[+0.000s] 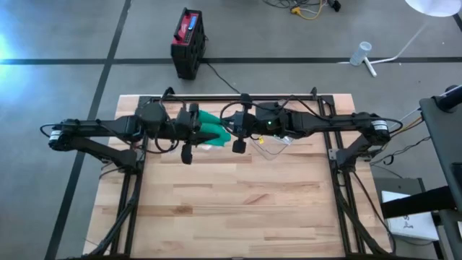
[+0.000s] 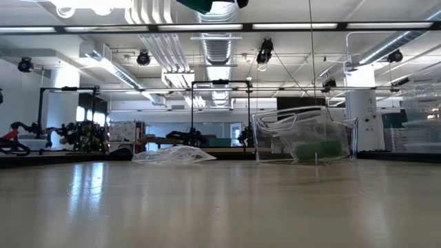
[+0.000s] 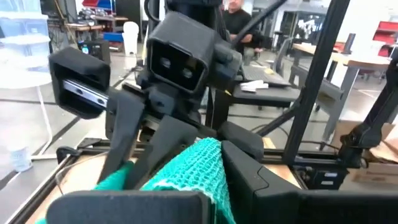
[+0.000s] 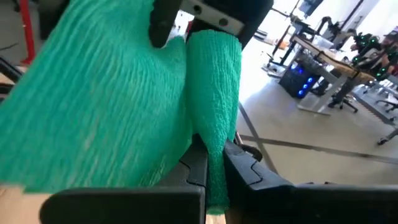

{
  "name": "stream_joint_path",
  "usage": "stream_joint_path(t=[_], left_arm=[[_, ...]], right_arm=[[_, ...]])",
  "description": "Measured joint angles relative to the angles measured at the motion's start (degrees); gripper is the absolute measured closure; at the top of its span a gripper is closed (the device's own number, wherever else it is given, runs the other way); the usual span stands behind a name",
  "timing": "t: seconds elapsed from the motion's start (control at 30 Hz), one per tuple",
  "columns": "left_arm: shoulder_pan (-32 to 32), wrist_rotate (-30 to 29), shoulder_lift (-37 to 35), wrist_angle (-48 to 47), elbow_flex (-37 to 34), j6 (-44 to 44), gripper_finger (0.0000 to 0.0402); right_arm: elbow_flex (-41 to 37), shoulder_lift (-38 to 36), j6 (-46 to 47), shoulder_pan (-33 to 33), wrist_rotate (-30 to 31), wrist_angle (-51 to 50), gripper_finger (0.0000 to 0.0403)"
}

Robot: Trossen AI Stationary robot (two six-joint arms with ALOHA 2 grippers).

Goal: Roll bandage
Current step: Roll the dark green bandage

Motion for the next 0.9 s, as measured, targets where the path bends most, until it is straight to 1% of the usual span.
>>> stream_joint_path(t=[0.3,0.47,0.77,0.9], left_arm=[[0.52,-0.32,0.46,2.5,0.0,-2.08,0.039],[1.56,-0.48,0.69,2.42,0.0,-2.71,0.039],[3.15,-0.61,0.65,2.92,0.0,-2.4,0.039],[3.32,-1.55,0.37,2.73,0.0,-0.31,0.039]], right_arm=[[-0.09,0.72,-0.04,0.11,-0.69,-1.72,0.0394],[-0.08,1.08,0.03,0.13,-3.36,-1.49,0.0394],[-0.09,1.09,0.05,0.36,-3.45,-1.88,0.0394],[-0.09,1.09,1.11,0.52,-3.61,-1.76,0.0394]])
